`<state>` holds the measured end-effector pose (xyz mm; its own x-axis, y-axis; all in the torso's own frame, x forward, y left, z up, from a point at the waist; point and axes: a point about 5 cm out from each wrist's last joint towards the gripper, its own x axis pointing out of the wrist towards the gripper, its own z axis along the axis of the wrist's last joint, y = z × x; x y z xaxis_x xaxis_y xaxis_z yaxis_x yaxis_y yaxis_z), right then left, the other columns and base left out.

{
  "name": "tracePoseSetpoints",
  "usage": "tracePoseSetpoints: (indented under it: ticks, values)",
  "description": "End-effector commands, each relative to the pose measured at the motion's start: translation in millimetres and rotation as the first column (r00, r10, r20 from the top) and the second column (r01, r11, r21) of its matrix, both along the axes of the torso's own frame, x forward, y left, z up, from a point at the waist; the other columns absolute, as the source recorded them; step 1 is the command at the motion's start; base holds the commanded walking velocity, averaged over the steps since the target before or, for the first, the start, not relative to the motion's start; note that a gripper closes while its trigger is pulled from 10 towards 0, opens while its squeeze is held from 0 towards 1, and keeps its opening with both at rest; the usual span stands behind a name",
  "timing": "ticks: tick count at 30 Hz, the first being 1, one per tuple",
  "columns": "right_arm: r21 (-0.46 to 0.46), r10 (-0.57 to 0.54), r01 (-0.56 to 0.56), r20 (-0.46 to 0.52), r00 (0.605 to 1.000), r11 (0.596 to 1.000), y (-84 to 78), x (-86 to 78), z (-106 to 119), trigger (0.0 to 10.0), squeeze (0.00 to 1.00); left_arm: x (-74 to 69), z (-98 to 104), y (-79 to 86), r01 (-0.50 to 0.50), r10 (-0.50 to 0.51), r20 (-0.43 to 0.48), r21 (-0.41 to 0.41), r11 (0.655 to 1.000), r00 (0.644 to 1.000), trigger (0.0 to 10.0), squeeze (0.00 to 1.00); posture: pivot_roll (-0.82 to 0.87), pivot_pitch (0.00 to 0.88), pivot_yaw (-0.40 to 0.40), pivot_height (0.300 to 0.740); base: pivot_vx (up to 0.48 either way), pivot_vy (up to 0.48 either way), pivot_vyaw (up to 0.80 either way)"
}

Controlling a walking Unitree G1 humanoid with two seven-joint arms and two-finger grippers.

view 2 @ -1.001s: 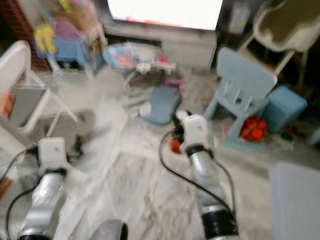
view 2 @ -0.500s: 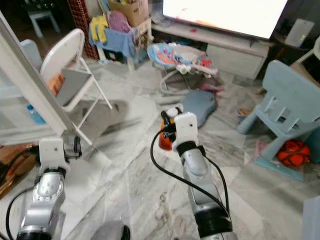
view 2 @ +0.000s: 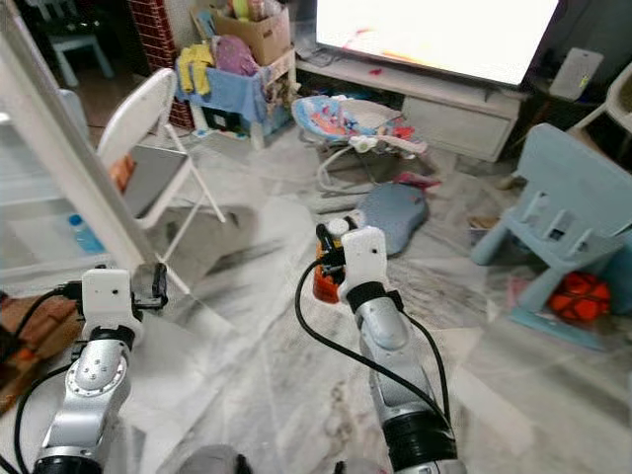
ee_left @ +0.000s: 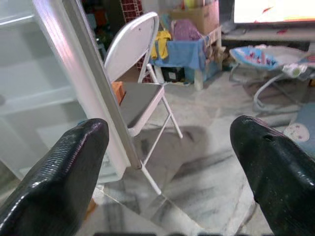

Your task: Restocking fridge

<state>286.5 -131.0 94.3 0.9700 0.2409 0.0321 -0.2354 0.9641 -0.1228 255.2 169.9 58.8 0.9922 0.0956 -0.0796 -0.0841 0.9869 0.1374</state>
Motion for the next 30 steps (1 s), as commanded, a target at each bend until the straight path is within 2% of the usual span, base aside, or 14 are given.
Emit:
tracePoseSetpoints:
  ticks: [1,5,9,12,19,27,30]
  values:
    - [0.022,0.026,-0.027,0.058,0.998,0.999,8.7,3.7,13.1,10.0,0.00,-1.8,-1.5,11.2,-0.026,0.026,-0.008,0.033,0.999,1.000,10.0,0.00,0.10,0.005,-0.010,0.740,0.000,0.480,0.80]
    - [0.027,0.031,-0.033,0.062,0.998,0.999,10.1,5.3,14.4,10.0,0.00,1.3,3.0,11.0,-0.026,0.024,0.036,0.075,0.997,0.999,10.0,0.00,0.10,0.008,-0.011,0.740,0.000,0.478,0.80]
    - [0.026,0.035,-0.037,0.064,0.997,0.999,10.6,6.2,15.2,10.0,0.00,1.0,0.2,8.7,0.005,-0.005,-0.009,0.018,1.000,1.000,10.0,0.00,0.10,0.009,-0.011,0.740,0.000,0.476,0.80]
    - [0.025,0.037,-0.039,0.064,0.997,0.999,10.8,7.3,15.5,10.0,0.00,0.7,1.0,7.0,0.022,-0.022,-0.004,0.045,0.999,1.000,10.0,0.00,0.10,0.010,-0.011,0.740,0.000,0.461,0.80]
    - [0.025,0.048,-0.050,0.069,0.996,0.998,14.4,9.9,17.1,10.0,0.00,2.4,-2.5,11.0,-0.007,0.009,-0.022,0.056,0.998,1.000,10.0,0.00,0.10,0.007,-0.011,0.740,0.000,0.430,0.80]
    - [0.056,0.033,-0.037,0.073,0.997,0.998,13.7,13.6,18.8,10.0,0.00,4.4,-4.4,14.0,-0.011,0.012,-0.055,0.010,1.000,0.998,10.0,0.00,0.10,0.003,-0.012,0.740,0.000,0.427,0.06]
    - [0.055,0.033,-0.037,0.075,0.997,0.998,14.5,13.9,19.0,10.0,0.00,4.9,-2.8,12.7,0.016,-0.015,-0.043,0.016,1.000,0.999,10.0,0.00,0.10,0.002,-0.013,0.740,0.000,0.442,0.00]
